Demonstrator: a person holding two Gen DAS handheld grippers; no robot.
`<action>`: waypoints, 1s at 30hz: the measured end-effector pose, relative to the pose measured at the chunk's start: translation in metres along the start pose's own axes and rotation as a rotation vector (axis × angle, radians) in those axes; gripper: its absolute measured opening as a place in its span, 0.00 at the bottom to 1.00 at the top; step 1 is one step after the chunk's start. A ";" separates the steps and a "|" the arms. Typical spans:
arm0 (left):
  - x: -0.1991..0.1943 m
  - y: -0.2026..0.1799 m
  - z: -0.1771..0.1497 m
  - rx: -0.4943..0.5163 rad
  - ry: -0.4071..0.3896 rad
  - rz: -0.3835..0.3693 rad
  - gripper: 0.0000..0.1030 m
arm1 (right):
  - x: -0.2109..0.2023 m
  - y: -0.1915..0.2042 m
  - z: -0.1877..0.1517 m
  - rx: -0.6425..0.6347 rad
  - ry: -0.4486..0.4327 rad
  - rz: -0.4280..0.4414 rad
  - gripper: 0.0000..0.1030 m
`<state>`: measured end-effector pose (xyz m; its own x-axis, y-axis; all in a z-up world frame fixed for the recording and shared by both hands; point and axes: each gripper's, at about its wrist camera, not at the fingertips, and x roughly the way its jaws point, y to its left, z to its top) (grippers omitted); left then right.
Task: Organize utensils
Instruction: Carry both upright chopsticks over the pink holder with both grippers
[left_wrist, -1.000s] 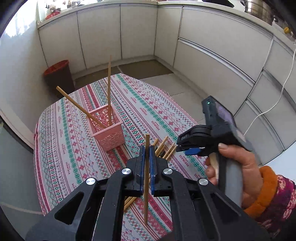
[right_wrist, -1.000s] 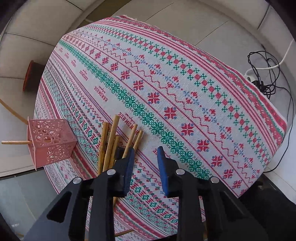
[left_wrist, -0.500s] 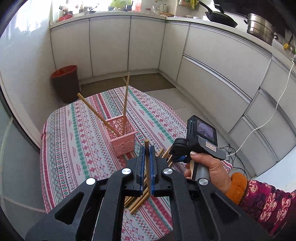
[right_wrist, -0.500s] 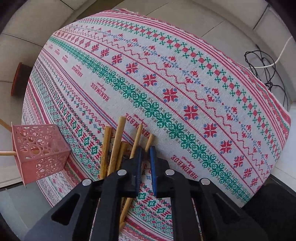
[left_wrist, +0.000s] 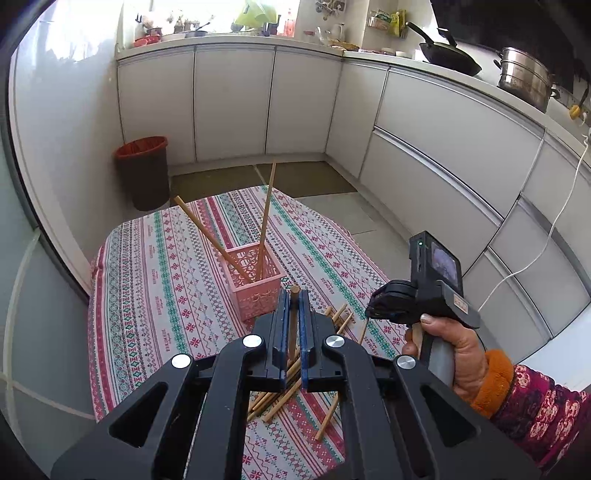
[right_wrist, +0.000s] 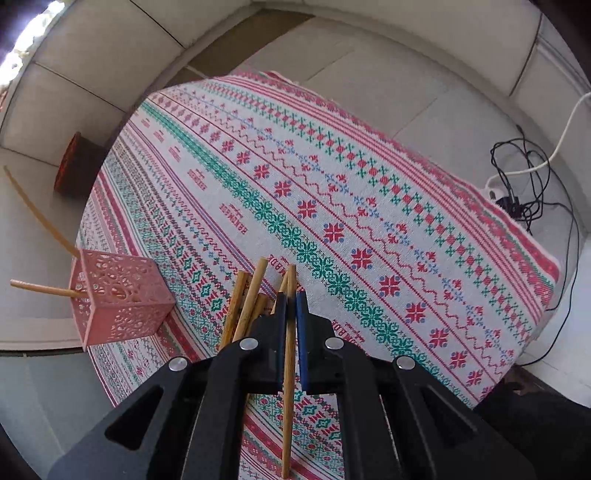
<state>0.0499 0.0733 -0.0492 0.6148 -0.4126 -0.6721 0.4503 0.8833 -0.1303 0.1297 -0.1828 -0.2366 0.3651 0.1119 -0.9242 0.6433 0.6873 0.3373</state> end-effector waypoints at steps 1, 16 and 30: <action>-0.001 0.000 0.001 -0.003 -0.004 0.001 0.04 | -0.009 -0.002 0.000 -0.023 -0.025 0.004 0.05; -0.015 -0.011 0.014 -0.017 -0.069 0.016 0.04 | -0.141 0.007 -0.031 -0.266 -0.327 0.137 0.05; -0.028 0.002 0.085 -0.090 -0.228 0.076 0.04 | -0.257 0.066 -0.004 -0.340 -0.589 0.363 0.05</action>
<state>0.0884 0.0679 0.0315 0.7794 -0.3747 -0.5021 0.3442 0.9258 -0.1565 0.0758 -0.1631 0.0223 0.8730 0.0371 -0.4863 0.2077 0.8739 0.4395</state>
